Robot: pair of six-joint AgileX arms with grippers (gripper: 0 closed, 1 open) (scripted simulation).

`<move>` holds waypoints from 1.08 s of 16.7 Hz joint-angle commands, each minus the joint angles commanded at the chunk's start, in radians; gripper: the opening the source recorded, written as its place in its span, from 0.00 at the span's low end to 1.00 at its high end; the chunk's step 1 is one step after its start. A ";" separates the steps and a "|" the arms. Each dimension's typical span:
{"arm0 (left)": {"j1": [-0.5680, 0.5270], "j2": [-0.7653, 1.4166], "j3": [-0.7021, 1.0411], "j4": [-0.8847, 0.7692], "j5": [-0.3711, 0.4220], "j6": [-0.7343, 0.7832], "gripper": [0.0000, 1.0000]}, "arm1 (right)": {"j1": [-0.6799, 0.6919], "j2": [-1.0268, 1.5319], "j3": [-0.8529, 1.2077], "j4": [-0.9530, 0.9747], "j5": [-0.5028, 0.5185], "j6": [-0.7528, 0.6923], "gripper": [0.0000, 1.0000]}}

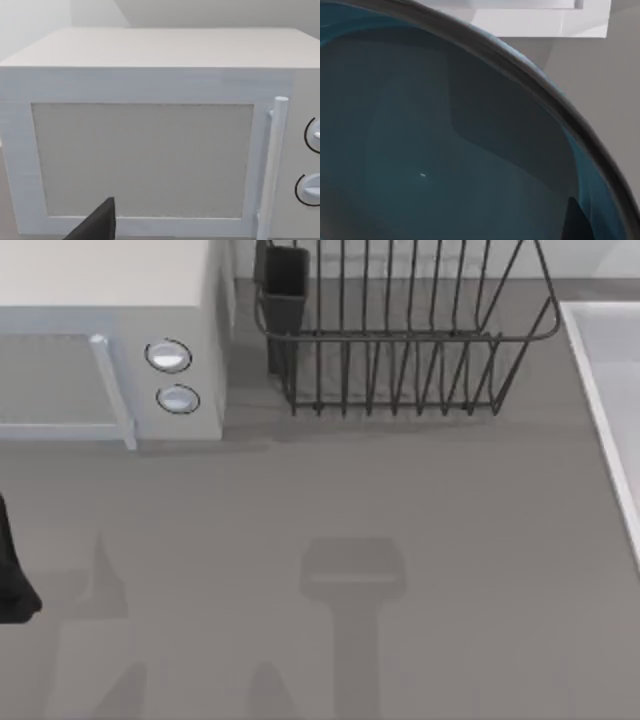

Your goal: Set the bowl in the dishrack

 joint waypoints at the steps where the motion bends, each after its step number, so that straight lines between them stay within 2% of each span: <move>1: 0.000 0.000 0.000 0.000 0.000 0.000 1.00 | -0.001 -0.006 0.062 -0.080 0.000 -0.001 0.00; 5: 0.000 0.000 0.000 0.000 0.000 0.000 1.00 | -0.002 -0.039 0.295 -0.359 0.000 -0.001 0.00; 8: 0.000 0.000 0.000 0.000 0.000 0.000 1.00 | 0.001 -0.067 0.400 -0.464 0.001 0.002 0.00; 15: 0.000 0.000 0.000 0.000 0.000 0.000 1.00 | 0.013 -0.074 0.415 -0.469 0.007 0.010 0.00; 18: 0.000 0.000 0.000 0.000 0.000 0.000 1.00 | 0.108 -0.094 0.414 -0.382 0.067 0.062 0.00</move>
